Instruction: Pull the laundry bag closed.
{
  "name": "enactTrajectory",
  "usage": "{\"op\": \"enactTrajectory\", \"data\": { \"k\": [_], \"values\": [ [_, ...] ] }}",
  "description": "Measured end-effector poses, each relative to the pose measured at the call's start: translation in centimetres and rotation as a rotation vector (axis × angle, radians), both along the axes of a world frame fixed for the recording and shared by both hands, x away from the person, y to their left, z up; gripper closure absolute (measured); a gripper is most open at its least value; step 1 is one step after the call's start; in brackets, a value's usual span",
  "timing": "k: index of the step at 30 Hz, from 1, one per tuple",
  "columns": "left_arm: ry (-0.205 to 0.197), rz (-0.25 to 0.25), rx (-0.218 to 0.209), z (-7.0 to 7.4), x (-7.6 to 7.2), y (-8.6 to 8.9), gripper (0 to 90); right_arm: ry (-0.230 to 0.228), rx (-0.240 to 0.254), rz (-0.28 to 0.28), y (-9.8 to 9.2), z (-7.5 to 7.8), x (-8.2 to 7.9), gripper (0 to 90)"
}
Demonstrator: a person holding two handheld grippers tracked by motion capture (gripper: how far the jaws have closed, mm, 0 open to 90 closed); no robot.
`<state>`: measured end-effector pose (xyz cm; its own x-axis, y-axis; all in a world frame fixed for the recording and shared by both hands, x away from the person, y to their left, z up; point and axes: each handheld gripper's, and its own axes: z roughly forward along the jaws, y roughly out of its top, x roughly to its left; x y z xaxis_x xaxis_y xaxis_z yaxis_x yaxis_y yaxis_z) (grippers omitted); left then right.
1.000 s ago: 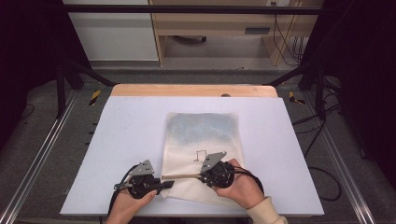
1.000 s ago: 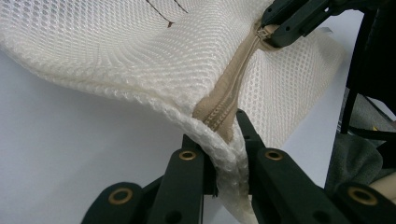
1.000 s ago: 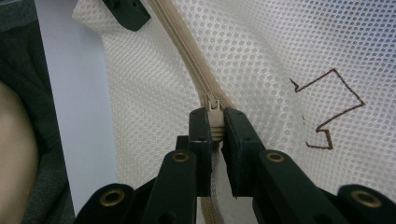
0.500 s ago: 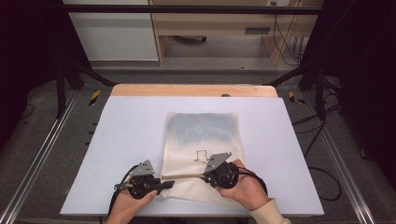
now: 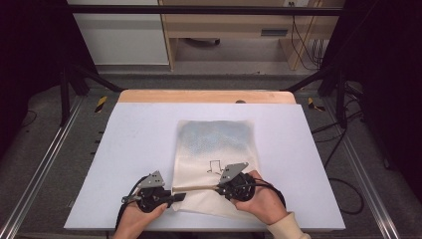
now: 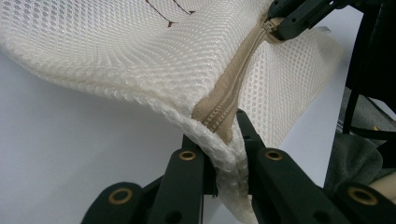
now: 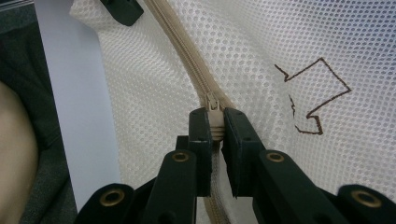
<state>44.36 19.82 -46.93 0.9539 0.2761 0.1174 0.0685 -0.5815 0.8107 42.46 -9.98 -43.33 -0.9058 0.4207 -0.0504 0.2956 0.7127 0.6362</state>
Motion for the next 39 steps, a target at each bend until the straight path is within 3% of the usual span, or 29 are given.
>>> {"op": "enactTrajectory", "data": {
  "k": [39],
  "values": [
    [-0.010, -0.002, 0.013, 0.1, 0.0, -0.1, 83.7, -0.005, 0.005, -0.035, -1.3, -0.3, -0.7, 82.3]
  ]
}}
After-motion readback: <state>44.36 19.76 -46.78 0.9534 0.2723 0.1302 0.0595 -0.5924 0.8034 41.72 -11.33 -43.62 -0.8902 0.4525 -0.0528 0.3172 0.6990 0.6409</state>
